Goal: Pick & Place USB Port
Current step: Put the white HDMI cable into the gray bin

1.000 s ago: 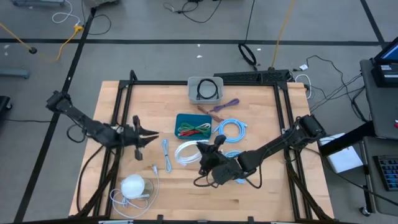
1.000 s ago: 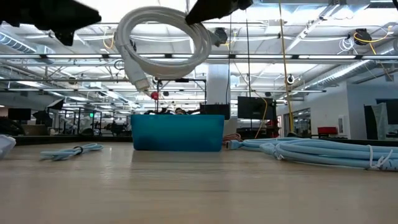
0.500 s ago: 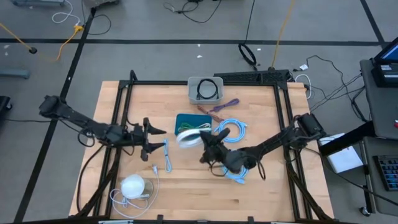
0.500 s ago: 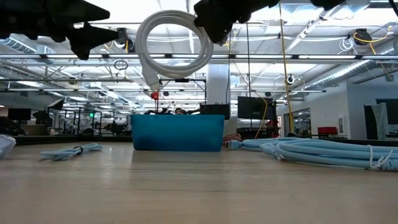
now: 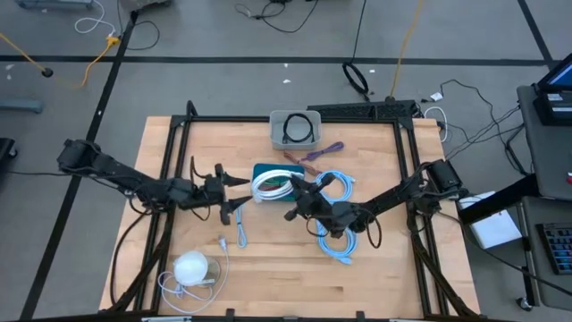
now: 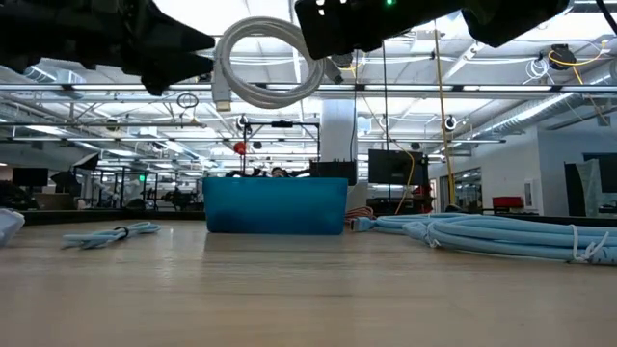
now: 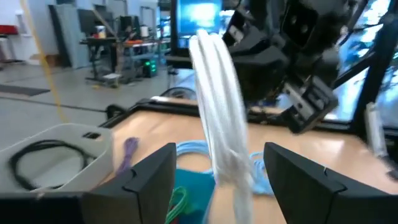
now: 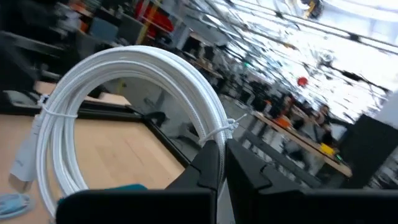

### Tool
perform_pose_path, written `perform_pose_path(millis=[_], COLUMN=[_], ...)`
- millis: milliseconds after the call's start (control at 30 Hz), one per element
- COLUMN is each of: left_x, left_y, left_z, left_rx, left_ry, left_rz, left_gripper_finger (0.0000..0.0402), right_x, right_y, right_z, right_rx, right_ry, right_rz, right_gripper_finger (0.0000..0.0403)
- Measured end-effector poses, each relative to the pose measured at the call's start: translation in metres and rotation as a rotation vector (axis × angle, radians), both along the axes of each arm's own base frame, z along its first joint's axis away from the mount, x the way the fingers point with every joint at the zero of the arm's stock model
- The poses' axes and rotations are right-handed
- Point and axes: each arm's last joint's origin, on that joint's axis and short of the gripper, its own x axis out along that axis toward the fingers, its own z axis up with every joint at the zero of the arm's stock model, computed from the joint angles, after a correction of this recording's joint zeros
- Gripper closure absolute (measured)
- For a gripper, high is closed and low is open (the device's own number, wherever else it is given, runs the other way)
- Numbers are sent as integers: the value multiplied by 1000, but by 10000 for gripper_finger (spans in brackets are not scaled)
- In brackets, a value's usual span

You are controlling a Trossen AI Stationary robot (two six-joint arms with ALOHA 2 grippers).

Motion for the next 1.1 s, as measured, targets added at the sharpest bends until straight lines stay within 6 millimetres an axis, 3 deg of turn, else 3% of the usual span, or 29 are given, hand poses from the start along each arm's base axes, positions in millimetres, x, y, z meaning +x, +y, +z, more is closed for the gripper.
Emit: perform_pose_path(millis=[300,433,533,667,867,1100], left_x=[11,14,16,17,14,17], left_y=[10,11,14,17,26,55], left_z=[-7,-6,-7,-6,0,18], left_rx=[-73,-98,-125,-130,-101,-97], left_ry=[-10,-54,-56,-57,-87,-156], left_rz=[-61,-65,-52,-23,82,157], left_gripper_finger=[141,152,205,347,344,345], right_x=[1,2,2,3,-6,-43], right_y=[-3,-5,-5,-3,18,62], right_z=[0,1,1,-1,7,44], right_rx=[-9,-5,-5,-28,-68,-58], right_ry=[-6,-20,-19,10,34,10], right_rz=[21,43,40,75,133,196], right_gripper_finger=[399,399,399,385,319,265])
